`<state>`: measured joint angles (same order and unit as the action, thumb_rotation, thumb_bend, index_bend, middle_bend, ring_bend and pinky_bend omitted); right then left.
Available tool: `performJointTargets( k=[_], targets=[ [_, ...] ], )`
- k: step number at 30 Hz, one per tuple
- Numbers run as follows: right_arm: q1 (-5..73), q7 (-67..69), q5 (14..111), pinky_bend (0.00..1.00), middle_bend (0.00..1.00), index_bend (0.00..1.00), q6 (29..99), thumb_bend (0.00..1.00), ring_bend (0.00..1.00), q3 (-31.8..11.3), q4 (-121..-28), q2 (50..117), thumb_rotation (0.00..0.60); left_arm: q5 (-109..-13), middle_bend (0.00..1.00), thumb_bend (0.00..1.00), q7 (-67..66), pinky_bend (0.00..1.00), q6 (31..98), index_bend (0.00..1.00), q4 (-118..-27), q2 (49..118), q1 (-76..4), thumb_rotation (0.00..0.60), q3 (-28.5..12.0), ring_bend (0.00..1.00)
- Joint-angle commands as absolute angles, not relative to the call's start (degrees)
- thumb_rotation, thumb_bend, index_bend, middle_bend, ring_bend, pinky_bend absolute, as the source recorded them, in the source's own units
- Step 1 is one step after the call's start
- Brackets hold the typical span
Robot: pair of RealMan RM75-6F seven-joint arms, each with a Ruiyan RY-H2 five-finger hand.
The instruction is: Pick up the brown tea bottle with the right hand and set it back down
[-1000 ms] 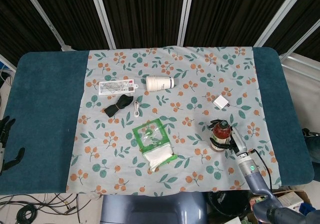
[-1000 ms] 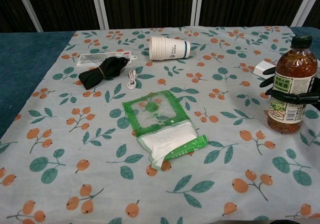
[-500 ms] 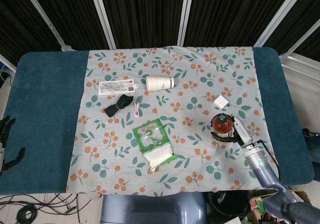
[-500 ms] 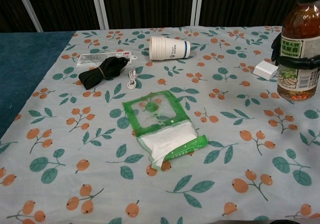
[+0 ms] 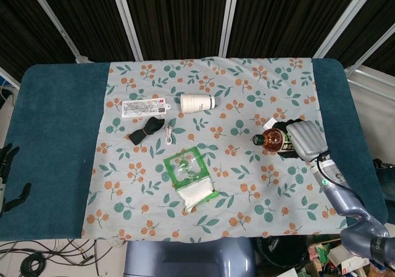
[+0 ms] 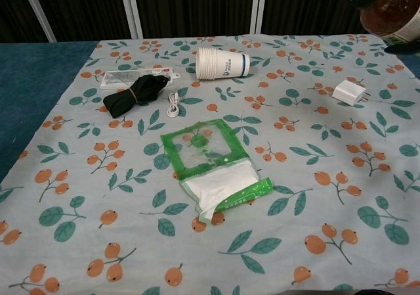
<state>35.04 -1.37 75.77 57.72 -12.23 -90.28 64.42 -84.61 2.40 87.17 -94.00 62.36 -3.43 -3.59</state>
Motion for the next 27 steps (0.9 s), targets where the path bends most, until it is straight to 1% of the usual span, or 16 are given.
performJointTargets(
  k=[1, 4, 6, 9, 11, 13, 14, 15, 17, 18, 19, 20, 21, 22, 27],
  targets=[
    [39.42, -37.85, 63.93, 0.51, 0.49, 0.49, 63.10, 0.39, 0.49, -13.60, -100.94, 60.10, 0.600, -84.60, 0.00, 0.37, 2.38, 0.00, 87.19, 0.03, -93.98, 62.35, -3.43, 0.600, -3.60, 0.00],
    [40.12, -51.29, 63.49, 0.51, 0.49, 0.49, 68.58, 0.42, 0.49, -12.63, -102.86, 61.65, 0.600, -84.59, 0.00, 0.37, 2.42, 0.00, 87.19, 0.03, -93.95, 62.30, -3.43, 0.600, -3.62, 0.00],
    [40.29, -55.36, 62.91, 0.51, 0.49, 0.49, 70.47, 0.45, 0.49, -12.44, -104.68, 62.42, 0.600, -84.62, 0.00, 0.37, 2.46, 0.00, 87.19, 0.03, -93.94, 62.29, -3.44, 0.600, -3.62, 0.00],
    [40.57, -57.25, 61.32, 0.52, 0.49, 0.49, 70.70, 0.45, 0.49, -12.52, -108.13, 62.27, 0.600, -84.71, 0.00, 0.37, 2.51, 0.00, 87.26, 0.03, -93.91, 62.29, -3.43, 0.600, -3.61, 0.00],
    [40.62, -53.31, 59.94, 0.53, 0.48, 0.49, 69.11, 0.45, 0.48, -13.39, -111.52, 61.74, 0.600, -84.76, 0.00, 0.37, 2.60, 0.00, 87.35, 0.03, -93.88, 62.30, -3.41, 0.600, -3.63, 0.00],
    [40.26, -43.96, 58.30, 0.53, 0.47, 0.49, 65.94, 0.45, 0.48, -15.29, -115.68, 60.58, 0.600, -84.80, 0.00, 0.37, 2.68, 0.00, 87.43, 0.03, -93.84, 62.30, -3.39, 0.600, -3.64, 0.00],
    [39.91, -36.89, 58.34, 0.53, 0.47, 0.49, 63.68, 0.44, 0.48, -16.75, -117.82, 59.56, 0.600, -84.83, 0.00, 0.37, 2.71, 0.00, 87.45, 0.03, -93.83, 62.30, -3.38, 0.600, -3.64, 0.00],
    [39.61, -32.50, 58.96, 0.53, 0.47, 0.50, 62.43, 0.43, 0.48, -17.61, -118.61, 58.88, 0.600, -84.86, 0.00, 0.37, 2.72, 0.00, 87.48, 0.03, -93.82, 62.30, -3.37, 0.600, -3.63, 0.00],
    [38.44, -19.34, 61.28, 0.53, 0.46, 0.50, 60.18, 0.43, 0.48, -20.38, -120.57, 57.98, 0.600, -84.92, 0.00, 0.37, 2.70, 0.00, 87.49, 0.03, -93.76, 62.32, -3.36, 0.600, -3.60, 0.00],
    [37.50, -10.24, 62.78, 0.53, 0.46, 0.50, 59.24, 0.43, 0.48, -22.35, -121.66, 57.69, 0.600, -84.93, 0.00, 0.37, 2.64, 0.00, 87.46, 0.03, -93.75, 62.32, -3.38, 0.600, -3.57, 0.00],
    [36.82, -3.88, 63.75, 0.53, 0.46, 0.50, 58.82, 0.44, 0.48, -23.76, -122.27, 57.57, 0.600, -84.94, 0.00, 0.37, 2.61, 0.00, 87.43, 0.03, -93.76, 62.33, -3.38, 0.600, -3.55, 0.00],
    [35.74, 5.83, 65.22, 0.53, 0.46, 0.50, 58.34, 0.44, 0.48, -25.92, -122.88, 57.35, 0.600, -84.96, 0.00, 0.37, 2.57, 0.00, 87.43, 0.03, -93.77, 62.33, -3.38, 0.600, -3.54, 0.00],
    [35.11, 11.35, 66.53, 0.53, 0.46, 0.50, 57.94, 0.45, 0.48, -27.01, -122.78, 57.04, 0.600, -84.98, 0.00, 0.37, 2.56, 0.00, 87.43, 0.03, -93.78, 62.33, -3.38, 0.600, -3.53, 0.00],
    [34.06, 20.73, 68.09, 0.53, 0.46, 0.50, 58.10, 0.45, 0.48, -29.20, -122.95, 56.86, 0.600, -85.01, 0.00, 0.37, 2.56, 0.00, 87.47, 0.03, -93.78, 62.33, -3.38, 0.600, -3.54, 0.00],
    [30.81, 49.68, 74.21, 0.53, 0.46, 0.50, 59.21, 0.45, 0.49, -34.89, -120.22, 55.03, 0.600, -85.02, 0.00, 0.37, 2.82, 0.00, 87.64, 0.03, -93.82, 62.26, -3.29, 0.600, -3.56, 0.00]
  ],
)
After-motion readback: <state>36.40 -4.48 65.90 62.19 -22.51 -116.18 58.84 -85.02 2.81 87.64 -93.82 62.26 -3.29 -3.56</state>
